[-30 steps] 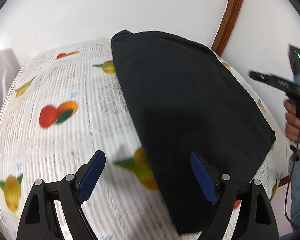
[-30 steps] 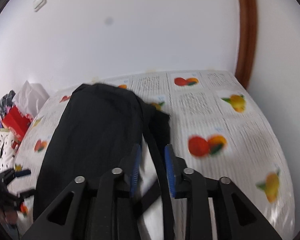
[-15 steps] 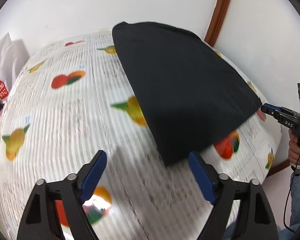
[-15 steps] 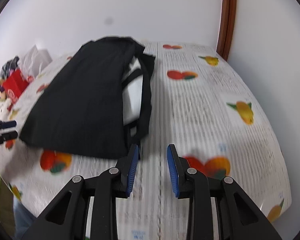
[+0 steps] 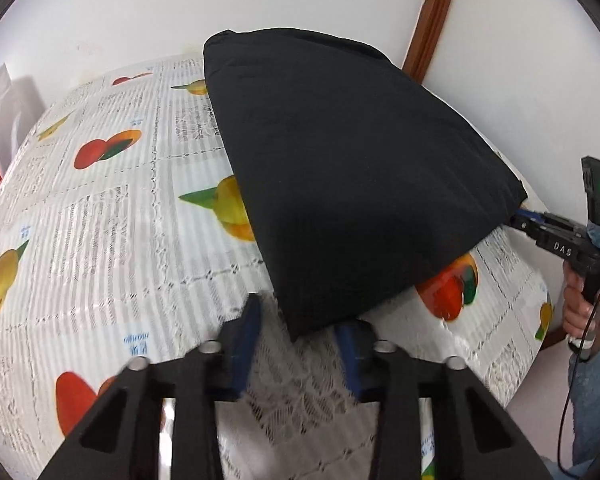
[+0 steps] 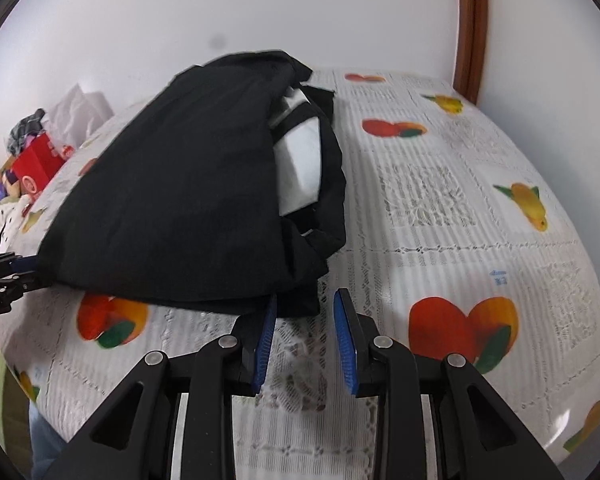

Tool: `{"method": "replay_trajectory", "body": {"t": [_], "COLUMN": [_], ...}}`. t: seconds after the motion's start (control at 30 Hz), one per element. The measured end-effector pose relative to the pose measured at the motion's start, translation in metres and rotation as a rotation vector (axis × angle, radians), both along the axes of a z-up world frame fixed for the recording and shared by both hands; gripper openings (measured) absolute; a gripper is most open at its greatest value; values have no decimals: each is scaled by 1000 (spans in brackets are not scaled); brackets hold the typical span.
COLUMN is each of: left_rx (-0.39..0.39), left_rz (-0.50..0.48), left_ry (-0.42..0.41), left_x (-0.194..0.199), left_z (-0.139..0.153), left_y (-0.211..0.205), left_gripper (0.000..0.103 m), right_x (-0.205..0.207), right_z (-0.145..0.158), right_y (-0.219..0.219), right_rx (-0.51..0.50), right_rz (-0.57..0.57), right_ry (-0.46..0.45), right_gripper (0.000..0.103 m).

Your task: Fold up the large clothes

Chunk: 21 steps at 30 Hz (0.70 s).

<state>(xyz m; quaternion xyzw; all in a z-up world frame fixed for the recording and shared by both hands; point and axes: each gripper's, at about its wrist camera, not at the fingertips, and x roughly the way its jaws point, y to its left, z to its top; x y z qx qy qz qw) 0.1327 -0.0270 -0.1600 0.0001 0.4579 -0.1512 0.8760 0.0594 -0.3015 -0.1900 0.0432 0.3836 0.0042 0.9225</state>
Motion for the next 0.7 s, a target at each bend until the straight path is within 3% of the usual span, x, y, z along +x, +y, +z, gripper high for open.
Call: {"method": "replay_trajectory", "body": {"t": [0.03,0.13,0.7], "left_rx": [-11,-48,-60], "left_rz": [5,12,116], "left_ry": [2,8,38], "left_x": [2,7,41], "left_z": [0,-1,6], "left_y": [2,8,43], "left_gripper": [18,16,12], "right_x": [2,7,64], "right_z": [-1,0,1], "right_y": [0,9,34], "right_rx": [23,-22,-21], "right_rz": [12,5,-15], "right_ry": [-4,-30,-17], "right_gripper": [12,5,4]}}
